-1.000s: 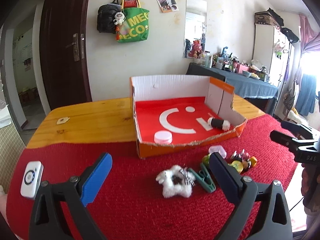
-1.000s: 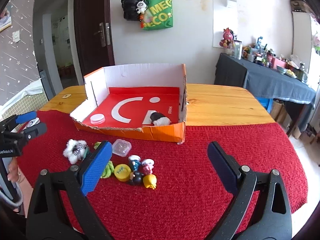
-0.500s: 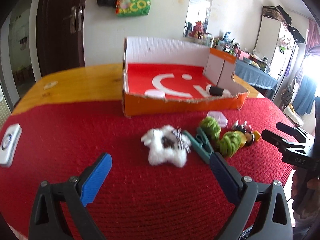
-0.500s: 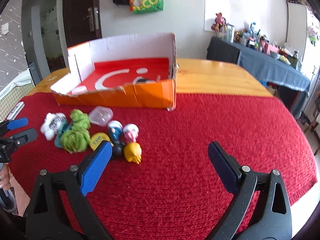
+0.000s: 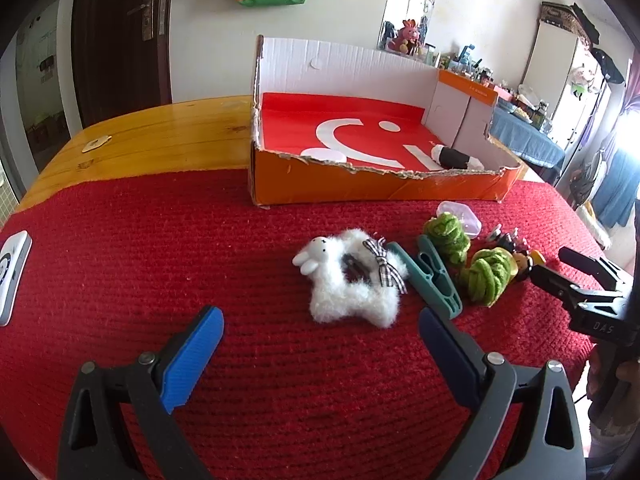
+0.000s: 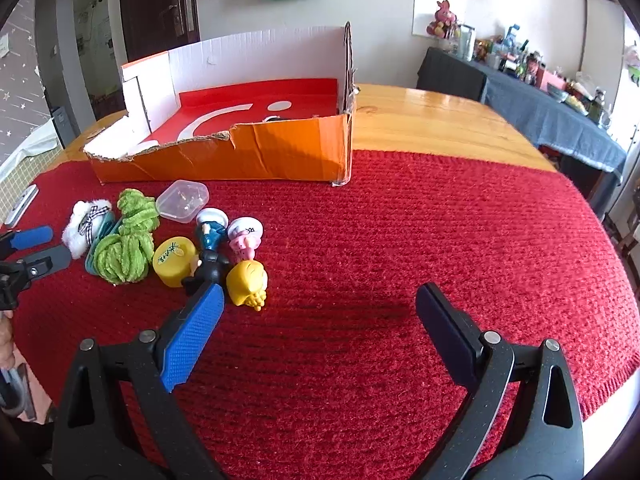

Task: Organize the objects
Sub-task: 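Move both tools back toward the remaining items on the tablecloth, then grasp the white sheep plush with the left tool while the right tool grasps a pink figurine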

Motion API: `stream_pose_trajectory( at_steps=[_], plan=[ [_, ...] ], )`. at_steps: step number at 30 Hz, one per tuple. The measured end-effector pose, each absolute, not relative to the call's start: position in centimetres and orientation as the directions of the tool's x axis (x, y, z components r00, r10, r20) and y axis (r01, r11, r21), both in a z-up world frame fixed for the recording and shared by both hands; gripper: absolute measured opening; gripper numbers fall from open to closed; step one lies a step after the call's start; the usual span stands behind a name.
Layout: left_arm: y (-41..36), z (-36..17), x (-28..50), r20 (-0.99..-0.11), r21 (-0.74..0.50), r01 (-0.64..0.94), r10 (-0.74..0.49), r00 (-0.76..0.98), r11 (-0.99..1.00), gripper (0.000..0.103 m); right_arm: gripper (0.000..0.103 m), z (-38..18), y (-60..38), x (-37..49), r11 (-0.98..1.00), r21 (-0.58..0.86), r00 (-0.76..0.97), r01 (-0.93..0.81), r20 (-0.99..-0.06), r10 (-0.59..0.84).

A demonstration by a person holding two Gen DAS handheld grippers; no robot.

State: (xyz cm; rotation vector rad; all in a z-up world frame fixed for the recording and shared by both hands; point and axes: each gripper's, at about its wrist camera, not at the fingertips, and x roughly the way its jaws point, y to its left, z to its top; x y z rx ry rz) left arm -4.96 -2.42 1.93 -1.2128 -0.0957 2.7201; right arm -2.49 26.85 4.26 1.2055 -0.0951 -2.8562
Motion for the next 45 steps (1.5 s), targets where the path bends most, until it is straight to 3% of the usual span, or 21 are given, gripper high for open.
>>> stream_pose_trajectory(
  at_steps=[17,26,40,45],
  plan=[
    [-2.8,1.5,-6.9,-0.778,-0.010,-0.134,0.092,-0.622,-0.991,0.100,0.098,4.7,27.6,-3.9,-1.000,-0.012,-0.673,0.002,-0.739,0.007],
    [-2.8,1.8,-7.3,-0.788,0.007,-0.193,0.114,-0.604,-0.981,0.099,0.098,4.8,27.7,-4.7,-0.991,-0.009,-0.652,0.136,-0.754,-0.083],
    [-1.9,1.9,-8.7,-0.783,-0.023,-0.289,0.197,-0.590,-0.957,0.083,0.056,4.8,26.4,-6.0,-0.966,0.027,-0.625,0.258,-0.758,-0.188],
    [-1.2,1.9,-8.8,-0.774,-0.011,-0.325,0.214,-0.596,-0.946,0.075,0.047,4.9,25.9,-6.1,-0.957,0.035,-0.620,0.287,-0.755,-0.214]
  ],
)
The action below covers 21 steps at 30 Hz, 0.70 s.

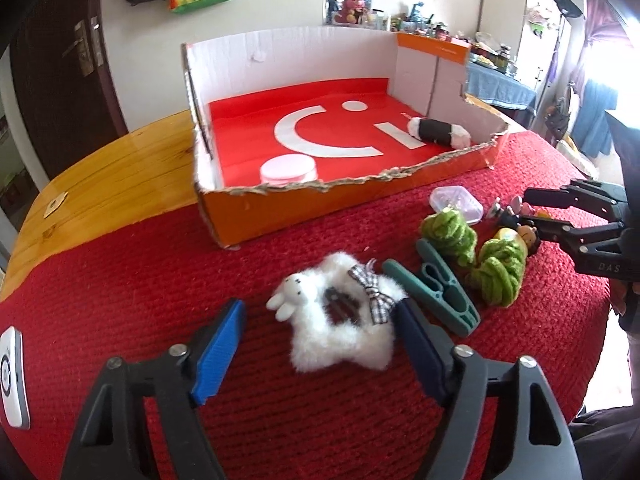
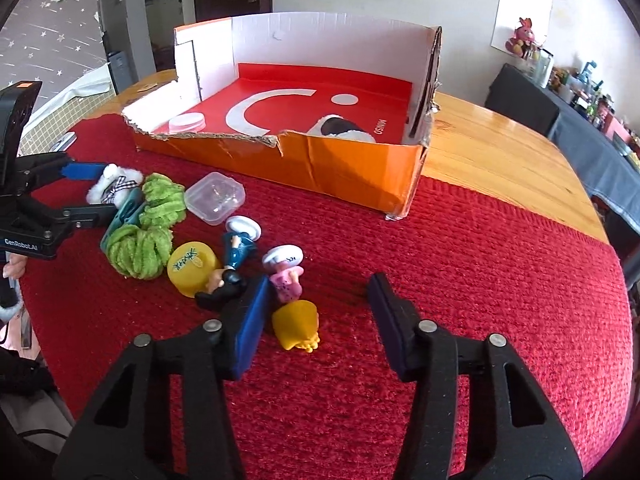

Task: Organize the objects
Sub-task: 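Grasp the white sheep plush with the left tool while the right tool grasps a pink figurine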

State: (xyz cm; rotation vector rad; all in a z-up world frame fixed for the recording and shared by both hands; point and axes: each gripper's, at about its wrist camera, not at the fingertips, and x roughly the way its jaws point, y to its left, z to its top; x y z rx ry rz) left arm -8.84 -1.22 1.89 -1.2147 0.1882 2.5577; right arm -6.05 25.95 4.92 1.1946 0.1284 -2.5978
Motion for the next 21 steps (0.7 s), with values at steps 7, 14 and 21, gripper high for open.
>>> stream_pose_trajectory(
  at_steps=[7,14,21],
  plan=[
    [-0.9,2.1,-9.0,-0.763,-0.032,-0.358,0.254,-0.595,-0.933,0.057,0.027,5.0,25.4,-6.4,-0.946,0.058,-0.605,0.319,-0.756,-0.250],
    [-1.3,2.3,-8.2,-0.746,-0.060,-0.345,0.272,-0.608,-0.937,0.055,0.019,4.9,25.7,-6.1,-0.948,0.135,-0.614,0.289,-0.733,-0.292],
    [-2.2,4.0,-7.3,-0.716,-0.085,-0.330,0.287,-0.636,-0.940,0.055,0.019,6.5,26.4,-5.8,-0.946,0.185,-0.642,0.265,-0.699,-0.317]
  ],
)
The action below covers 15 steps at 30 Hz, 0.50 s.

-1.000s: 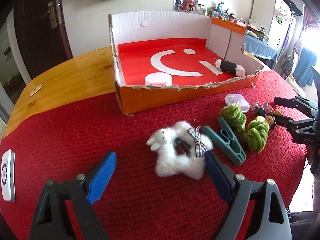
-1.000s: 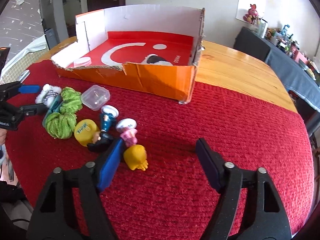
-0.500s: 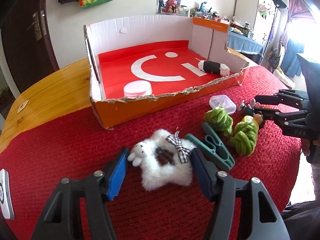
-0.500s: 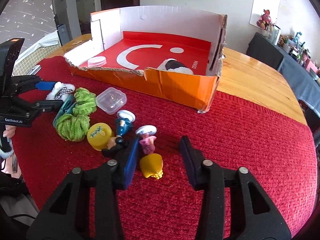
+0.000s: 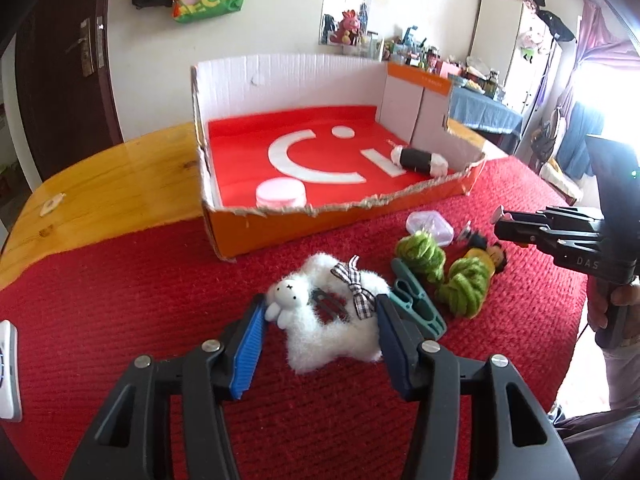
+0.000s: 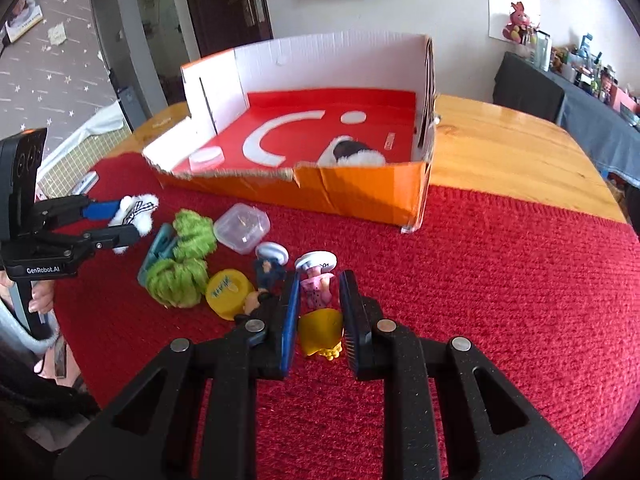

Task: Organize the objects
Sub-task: 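Grasp the white sheep plush with the left tool while the right tool grasps a pink figurine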

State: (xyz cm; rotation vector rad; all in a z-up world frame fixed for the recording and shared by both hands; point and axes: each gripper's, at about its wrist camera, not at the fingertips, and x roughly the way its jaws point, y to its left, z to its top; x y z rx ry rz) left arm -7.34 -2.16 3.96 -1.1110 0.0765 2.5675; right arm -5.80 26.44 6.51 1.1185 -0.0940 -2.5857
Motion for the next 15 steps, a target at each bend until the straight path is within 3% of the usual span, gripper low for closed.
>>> stream_pose_trajectory(
  at_steps=[15],
  plan=[
    [-2.0,6.4,-6.2,-0.673,-0.080,-0.352,0.311,-0.671,-0.933,0.055,0.019,8.3,26.6,-5.4,-0.937,0.217,-0.656,0.274,-0.670,-0.347]
  ],
)
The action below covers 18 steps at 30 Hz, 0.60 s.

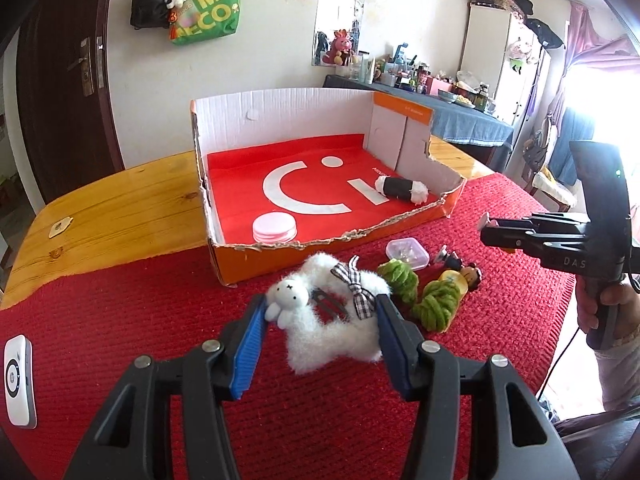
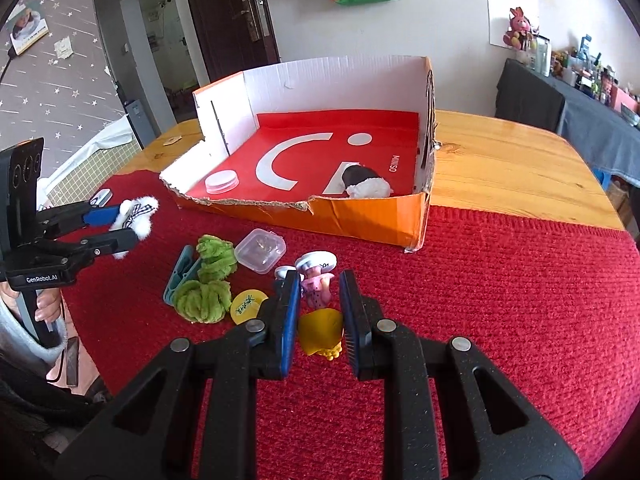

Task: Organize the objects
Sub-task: 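Grasp the white sheep plush with the left tool while the right tool grasps a pink figurine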

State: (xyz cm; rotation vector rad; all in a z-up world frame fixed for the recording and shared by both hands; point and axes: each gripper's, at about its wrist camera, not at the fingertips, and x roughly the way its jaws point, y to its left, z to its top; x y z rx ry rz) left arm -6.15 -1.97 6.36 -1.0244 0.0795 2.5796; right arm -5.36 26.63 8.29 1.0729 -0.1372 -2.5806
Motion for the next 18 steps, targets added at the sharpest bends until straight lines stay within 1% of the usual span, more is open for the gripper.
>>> stream_pose_trajectory(
  at_steps=[10,15,18],
  plan=[
    [-1.9,7.1,-6.2,-0.661,-0.078,-0.355,0.315,-0.682,-0.932,0.055,0.019,9.1,26.6,-5.5,-0.933,0.224,-0.664,0.282,-0.656,-0.359],
    [-2.3,7.7,-6.8,-0.648,-0.109,-0.366,0.345,-0.679,-0.924,0.055,0.019,10.1,26.5,-6.2,-0.927,0.229,-0.674,0.297,-0.638,-0.373],
    [-2.0,8.3,-7.3,-0.643,-0.095,-0.376,0.345,-0.683,-0.922,0.055,0.019,10.9,26.2,-7.0,-0.922,0.233,-0.677,0.309,-0.627,-0.385]
  ],
)
